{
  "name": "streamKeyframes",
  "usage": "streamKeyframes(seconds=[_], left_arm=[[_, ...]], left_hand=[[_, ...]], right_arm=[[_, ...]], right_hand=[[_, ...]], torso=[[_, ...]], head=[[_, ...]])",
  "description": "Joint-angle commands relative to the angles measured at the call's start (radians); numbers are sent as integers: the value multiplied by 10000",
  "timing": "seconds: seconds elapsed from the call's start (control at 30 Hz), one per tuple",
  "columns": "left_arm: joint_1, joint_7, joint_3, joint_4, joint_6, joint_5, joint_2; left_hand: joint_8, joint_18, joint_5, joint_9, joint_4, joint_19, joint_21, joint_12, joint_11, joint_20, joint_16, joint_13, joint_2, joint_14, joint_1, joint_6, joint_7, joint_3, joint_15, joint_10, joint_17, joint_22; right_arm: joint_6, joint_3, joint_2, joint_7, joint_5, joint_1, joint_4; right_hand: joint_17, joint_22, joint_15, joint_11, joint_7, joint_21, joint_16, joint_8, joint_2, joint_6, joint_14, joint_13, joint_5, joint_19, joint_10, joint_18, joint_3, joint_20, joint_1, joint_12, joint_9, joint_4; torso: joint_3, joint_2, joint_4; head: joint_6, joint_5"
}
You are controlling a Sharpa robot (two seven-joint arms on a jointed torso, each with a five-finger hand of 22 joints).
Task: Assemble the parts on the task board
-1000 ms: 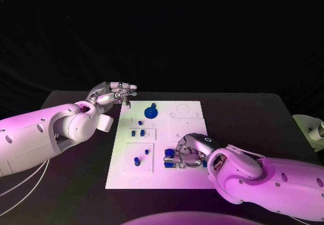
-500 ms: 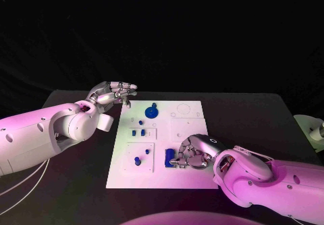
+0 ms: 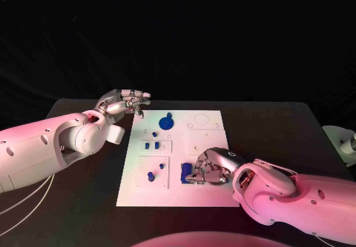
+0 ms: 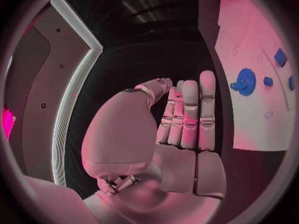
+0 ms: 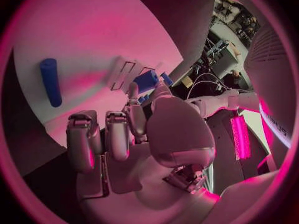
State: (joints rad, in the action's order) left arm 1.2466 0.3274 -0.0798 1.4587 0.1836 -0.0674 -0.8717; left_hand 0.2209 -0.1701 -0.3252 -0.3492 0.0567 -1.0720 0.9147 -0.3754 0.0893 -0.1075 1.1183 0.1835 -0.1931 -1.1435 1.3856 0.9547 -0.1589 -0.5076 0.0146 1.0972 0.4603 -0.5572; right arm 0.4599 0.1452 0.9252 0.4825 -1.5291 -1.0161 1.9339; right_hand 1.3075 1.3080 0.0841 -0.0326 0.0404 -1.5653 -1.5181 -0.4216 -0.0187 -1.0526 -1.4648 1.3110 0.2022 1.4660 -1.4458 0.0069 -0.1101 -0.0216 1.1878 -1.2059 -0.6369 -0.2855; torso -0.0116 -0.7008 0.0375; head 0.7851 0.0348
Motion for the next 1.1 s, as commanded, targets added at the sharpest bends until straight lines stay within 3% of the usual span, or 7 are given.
streamKeyframes(seconds=[0.03,0.37,1.1], left_arm=[[5,31,8,17,-146,49,27],[5,35,7,14,-115,49,19],[5,10,1,0,-115,50,2]], left_hand=[[39,-141,-66,13,45,24,-37,-58,-3,21,-5,11,36,67,-35,-2,-43,-7,-10,-61,-17,18],[33,-141,-70,18,70,23,-47,-77,3,17,1,18,44,67,-62,-19,-52,-3,-5,-81,-21,24],[21,-143,-88,25,68,18,-60,-102,5,14,8,28,47,69,-50,-54,-56,-18,-5,-117,-27,32]], right_arm=[[-364,6,-79,23,-98,9,-102],[-480,6,-22,37,-287,5,-229],[-233,0,322,-144,-235,-9,-36]], right_hand=[[1010,2628,78,14,4,-55,-39,-3,33,17,-774,162,65,1048,-73,-69,1,35,119,-17,17,-54],[1059,2628,85,5,-3,-55,-52,44,-71,17,-779,202,-61,1048,-85,-69,-63,43,909,-16,98,-4],[1001,2628,67,35,33,-55,-31,62,-114,13,-766,155,-81,1048,-54,-69,-238,33,793,79,129,-72]], torso=[[-5,0,6],[-4,3,-6],[1,1,-2]], head=[[5,1],[19,0],[1,2]])
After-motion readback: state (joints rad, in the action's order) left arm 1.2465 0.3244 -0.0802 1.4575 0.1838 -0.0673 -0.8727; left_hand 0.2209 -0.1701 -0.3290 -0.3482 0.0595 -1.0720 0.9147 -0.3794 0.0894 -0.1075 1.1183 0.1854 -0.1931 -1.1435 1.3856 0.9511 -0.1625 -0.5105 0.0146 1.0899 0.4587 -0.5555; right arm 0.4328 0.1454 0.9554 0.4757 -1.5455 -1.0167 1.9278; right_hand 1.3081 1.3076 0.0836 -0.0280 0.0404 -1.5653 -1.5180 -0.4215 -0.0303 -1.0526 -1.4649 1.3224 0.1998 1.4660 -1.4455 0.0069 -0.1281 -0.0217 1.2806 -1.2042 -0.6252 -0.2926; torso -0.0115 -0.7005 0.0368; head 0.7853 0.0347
